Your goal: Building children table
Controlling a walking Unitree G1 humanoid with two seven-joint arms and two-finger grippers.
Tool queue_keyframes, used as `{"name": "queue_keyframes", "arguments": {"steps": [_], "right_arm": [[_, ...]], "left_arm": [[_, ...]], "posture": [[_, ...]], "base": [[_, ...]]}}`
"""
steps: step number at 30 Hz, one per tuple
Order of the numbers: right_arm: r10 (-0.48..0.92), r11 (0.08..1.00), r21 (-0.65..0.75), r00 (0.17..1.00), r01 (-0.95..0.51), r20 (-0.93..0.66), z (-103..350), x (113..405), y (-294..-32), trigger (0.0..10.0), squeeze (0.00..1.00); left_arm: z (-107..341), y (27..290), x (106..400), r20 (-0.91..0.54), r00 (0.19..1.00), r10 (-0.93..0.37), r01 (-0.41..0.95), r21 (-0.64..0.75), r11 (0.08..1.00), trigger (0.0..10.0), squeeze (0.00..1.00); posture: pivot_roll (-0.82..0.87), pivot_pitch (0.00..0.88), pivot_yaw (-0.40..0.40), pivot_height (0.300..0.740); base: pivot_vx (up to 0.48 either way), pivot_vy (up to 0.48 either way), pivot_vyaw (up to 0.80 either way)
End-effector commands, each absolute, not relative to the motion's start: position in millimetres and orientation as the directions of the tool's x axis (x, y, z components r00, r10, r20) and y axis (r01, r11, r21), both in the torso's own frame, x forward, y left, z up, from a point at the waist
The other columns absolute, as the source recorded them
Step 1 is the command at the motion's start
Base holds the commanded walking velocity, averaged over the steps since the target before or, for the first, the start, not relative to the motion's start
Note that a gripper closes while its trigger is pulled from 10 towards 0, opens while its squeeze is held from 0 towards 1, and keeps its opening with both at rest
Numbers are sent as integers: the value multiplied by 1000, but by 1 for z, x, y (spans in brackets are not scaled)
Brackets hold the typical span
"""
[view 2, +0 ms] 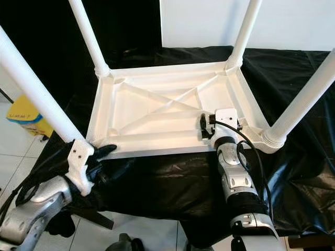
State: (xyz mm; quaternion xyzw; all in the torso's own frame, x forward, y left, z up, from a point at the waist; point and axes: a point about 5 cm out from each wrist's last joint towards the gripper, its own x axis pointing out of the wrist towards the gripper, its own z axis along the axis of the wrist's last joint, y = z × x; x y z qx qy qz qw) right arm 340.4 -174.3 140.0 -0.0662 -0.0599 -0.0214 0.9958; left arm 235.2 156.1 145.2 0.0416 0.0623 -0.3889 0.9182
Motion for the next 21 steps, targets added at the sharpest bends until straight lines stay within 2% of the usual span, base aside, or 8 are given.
{"name": "queue_keyframes", "arguments": {"steps": [1,8,12,14,21], "right_arm": [[-28,989,-138,993,43,113,138,343,-170,10000,0],[-23,989,-145,994,38,105,137,344,-168,10000,0],[-15,988,-151,995,29,98,137,346,-166,10000,0],[-7,987,-157,996,22,91,137,348,-163,10000,0],[-3,987,-162,996,17,85,136,349,-162,10000,0]], "left_arm": [[146,162,227,-183,633,-752,767,17,642,10000,0],[145,170,225,-217,630,-746,767,20,642,10000,0],[145,180,224,-247,634,-733,762,35,647,10000,0],[148,195,223,-280,647,-710,748,47,663,10000,0],[151,208,219,-318,640,-699,747,46,663,10000,0]], "posture": [[-14,127,18,740],[-6,124,16,740],[-1,124,15,740],[1,124,17,740],[0,124,21,740]], "base": [[0,0,0],[0,0,0],[0,0,0],[0,0,0],[0,0,0]]}}
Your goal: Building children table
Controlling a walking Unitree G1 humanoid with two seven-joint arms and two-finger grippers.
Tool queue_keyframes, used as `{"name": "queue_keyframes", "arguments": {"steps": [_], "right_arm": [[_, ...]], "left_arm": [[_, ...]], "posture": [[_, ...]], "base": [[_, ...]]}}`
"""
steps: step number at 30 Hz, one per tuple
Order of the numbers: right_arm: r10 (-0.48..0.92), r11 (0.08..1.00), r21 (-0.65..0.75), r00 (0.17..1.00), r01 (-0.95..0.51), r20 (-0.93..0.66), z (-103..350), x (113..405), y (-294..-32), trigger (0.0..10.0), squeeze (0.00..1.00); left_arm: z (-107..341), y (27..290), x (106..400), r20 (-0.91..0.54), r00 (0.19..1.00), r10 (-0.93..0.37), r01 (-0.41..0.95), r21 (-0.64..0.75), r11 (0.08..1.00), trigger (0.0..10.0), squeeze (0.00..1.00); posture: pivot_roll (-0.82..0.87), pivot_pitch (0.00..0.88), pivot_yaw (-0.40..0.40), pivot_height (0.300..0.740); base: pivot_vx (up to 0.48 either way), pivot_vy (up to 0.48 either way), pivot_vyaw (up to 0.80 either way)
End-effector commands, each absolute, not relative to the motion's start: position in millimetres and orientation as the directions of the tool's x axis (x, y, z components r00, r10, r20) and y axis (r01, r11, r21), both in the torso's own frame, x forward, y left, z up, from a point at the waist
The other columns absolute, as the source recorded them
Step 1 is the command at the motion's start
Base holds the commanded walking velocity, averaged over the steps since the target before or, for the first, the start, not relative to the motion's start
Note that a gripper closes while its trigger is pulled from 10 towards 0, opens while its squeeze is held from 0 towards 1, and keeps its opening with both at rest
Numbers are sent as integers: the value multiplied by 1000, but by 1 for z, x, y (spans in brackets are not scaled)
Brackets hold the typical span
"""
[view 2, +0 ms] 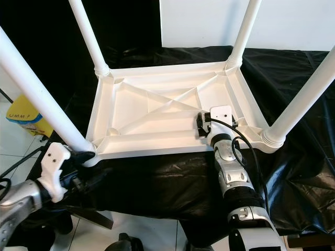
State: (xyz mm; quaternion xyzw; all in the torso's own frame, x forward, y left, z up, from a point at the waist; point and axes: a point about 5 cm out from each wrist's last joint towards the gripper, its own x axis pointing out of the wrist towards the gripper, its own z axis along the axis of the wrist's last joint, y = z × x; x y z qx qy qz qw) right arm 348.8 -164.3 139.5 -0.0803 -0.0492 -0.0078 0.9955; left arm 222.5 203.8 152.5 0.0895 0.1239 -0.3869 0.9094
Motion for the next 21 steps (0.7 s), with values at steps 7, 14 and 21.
{"name": "queue_keyframes", "arguments": {"steps": [7,14,21], "right_arm": [[-5,985,-173,997,18,72,133,349,-163,10000,0],[-3,984,-179,998,12,55,130,349,-162,10000,0],[-1,983,-185,999,9,43,128,350,-163,10000,0]], "left_arm": [[160,237,220,-358,683,-636,703,89,705,10000,0],[169,264,225,-364,749,-554,634,147,759,10000,0],[174,286,233,-360,799,-482,569,192,800,10000,0]], "posture": [[-1,123,23,740],[-3,123,21,740],[-1,120,16,740]], "base": [[0,0,0],[0,0,0],[0,0,0]]}}
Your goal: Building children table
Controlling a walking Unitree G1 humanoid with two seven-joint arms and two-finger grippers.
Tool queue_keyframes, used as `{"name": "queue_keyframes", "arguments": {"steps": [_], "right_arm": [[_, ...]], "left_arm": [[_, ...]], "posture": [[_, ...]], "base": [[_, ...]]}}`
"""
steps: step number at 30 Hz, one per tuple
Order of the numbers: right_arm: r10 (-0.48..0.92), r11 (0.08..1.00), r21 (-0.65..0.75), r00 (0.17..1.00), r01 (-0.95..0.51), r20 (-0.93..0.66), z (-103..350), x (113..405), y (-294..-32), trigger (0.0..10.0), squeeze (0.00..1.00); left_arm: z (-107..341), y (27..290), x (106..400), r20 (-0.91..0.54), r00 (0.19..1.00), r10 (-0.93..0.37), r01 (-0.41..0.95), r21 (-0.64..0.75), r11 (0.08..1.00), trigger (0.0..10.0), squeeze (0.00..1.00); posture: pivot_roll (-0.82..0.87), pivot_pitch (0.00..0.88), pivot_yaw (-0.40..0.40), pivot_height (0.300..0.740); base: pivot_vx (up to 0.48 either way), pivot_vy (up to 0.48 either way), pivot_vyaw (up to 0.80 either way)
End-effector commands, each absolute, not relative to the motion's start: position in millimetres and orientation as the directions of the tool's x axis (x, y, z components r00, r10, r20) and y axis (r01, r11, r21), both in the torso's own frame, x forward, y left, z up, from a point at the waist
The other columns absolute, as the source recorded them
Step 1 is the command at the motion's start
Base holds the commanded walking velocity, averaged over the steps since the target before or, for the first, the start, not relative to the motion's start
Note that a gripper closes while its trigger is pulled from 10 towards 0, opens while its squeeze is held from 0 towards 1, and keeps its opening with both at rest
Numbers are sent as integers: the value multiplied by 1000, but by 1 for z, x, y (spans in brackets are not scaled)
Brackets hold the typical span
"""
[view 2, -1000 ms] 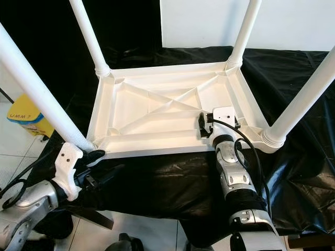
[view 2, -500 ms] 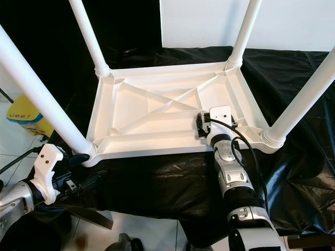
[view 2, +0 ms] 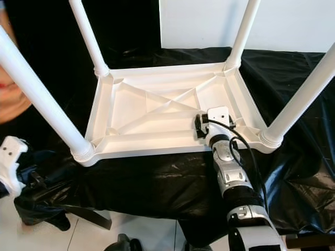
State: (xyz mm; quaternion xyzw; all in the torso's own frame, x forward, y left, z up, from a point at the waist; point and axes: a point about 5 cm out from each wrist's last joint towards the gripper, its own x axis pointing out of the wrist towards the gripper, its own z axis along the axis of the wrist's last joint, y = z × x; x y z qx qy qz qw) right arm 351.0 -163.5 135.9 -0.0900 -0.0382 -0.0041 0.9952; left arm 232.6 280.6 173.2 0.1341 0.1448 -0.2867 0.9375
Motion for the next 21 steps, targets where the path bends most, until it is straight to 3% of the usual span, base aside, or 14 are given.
{"name": "queue_keyframes", "arguments": {"steps": [1,13,21], "right_arm": [[-1,983,-185,999,9,43,128,350,-163,10000,0],[-5,980,-198,999,11,32,127,350,-166,10000,0],[-8,979,-201,999,15,34,127,350,-167,10000,0]], "left_arm": [[174,286,233,-360,799,-482,569,192,800,10000,0],[180,313,256,-332,864,-379,475,288,831,10000,0],[178,314,261,-324,864,-385,479,299,825,10000,0]], "posture": [[-1,120,16,740],[-21,115,14,740],[-27,101,9,740]], "base": [[0,0,0],[0,0,0],[0,0,0]]}}
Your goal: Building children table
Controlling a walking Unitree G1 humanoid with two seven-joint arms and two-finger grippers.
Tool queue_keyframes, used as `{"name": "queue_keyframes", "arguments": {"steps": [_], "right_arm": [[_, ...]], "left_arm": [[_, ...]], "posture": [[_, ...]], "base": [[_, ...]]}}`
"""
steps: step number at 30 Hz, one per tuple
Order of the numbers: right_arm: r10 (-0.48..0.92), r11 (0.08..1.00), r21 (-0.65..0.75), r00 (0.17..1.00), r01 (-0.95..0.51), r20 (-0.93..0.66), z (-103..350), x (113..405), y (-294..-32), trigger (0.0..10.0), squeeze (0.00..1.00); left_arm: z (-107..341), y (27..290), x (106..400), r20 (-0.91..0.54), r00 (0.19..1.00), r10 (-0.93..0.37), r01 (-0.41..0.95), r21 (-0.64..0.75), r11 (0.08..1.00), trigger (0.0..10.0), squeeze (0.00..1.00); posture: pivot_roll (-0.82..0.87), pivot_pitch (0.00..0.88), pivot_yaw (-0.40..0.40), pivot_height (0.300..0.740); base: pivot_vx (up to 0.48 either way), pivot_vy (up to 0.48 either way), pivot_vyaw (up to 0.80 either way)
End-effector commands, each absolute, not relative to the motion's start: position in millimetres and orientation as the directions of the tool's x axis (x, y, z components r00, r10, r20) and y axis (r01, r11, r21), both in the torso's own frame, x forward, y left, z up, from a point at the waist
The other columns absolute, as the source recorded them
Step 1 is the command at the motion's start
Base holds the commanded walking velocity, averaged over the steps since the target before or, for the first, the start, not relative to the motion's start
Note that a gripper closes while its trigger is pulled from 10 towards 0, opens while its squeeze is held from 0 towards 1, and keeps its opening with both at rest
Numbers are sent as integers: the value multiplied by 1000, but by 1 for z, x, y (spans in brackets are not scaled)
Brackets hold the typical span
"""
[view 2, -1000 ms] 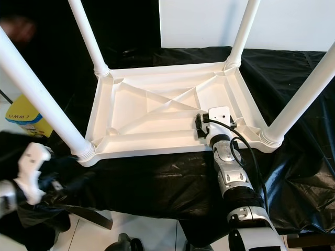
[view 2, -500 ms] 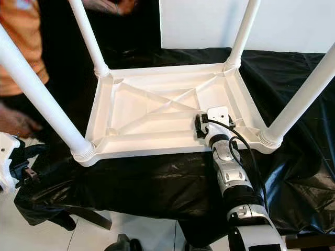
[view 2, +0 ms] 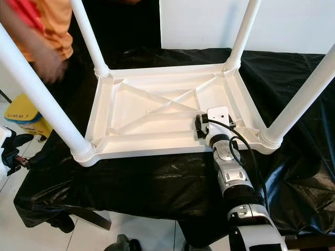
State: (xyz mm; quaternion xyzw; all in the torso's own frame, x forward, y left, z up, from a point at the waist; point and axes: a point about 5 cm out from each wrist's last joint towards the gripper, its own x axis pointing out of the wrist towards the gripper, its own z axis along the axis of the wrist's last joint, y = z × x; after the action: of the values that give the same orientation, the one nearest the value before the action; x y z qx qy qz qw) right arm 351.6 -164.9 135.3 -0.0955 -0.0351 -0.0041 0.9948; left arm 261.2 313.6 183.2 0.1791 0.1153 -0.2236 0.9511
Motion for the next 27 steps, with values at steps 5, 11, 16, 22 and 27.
{"name": "queue_keyframes", "arguments": {"steps": [5,11,16,22,27], "right_arm": [[-4,979,-203,999,11,35,128,351,-167,10000,0],[2,979,-205,999,5,34,128,351,-165,10000,0],[9,978,-206,999,-2,33,127,350,-164,10000,0],[18,978,-207,999,-8,44,129,350,-163,10000,0],[29,981,-191,997,-15,76,133,349,-162,10000,0]], "left_arm": [[177,316,264,-317,866,-386,479,308,822,10000,0],[177,318,266,-311,869,-384,475,316,821,10000,0],[177,319,268,-305,873,-380,469,320,823,10000,0],[176,323,272,-289,889,-356,442,333,833,10000,0],[180,328,278,-259,912,-319,399,366,841,10000,0]], "posture": [[-25,97,6,740],[-23,93,4,740],[-25,92,4,740],[-28,89,5,740],[-31,93,8,740]], "base": [[0,0,0],[0,0,0],[0,0,0],[0,0,0],[0,0,0]]}}
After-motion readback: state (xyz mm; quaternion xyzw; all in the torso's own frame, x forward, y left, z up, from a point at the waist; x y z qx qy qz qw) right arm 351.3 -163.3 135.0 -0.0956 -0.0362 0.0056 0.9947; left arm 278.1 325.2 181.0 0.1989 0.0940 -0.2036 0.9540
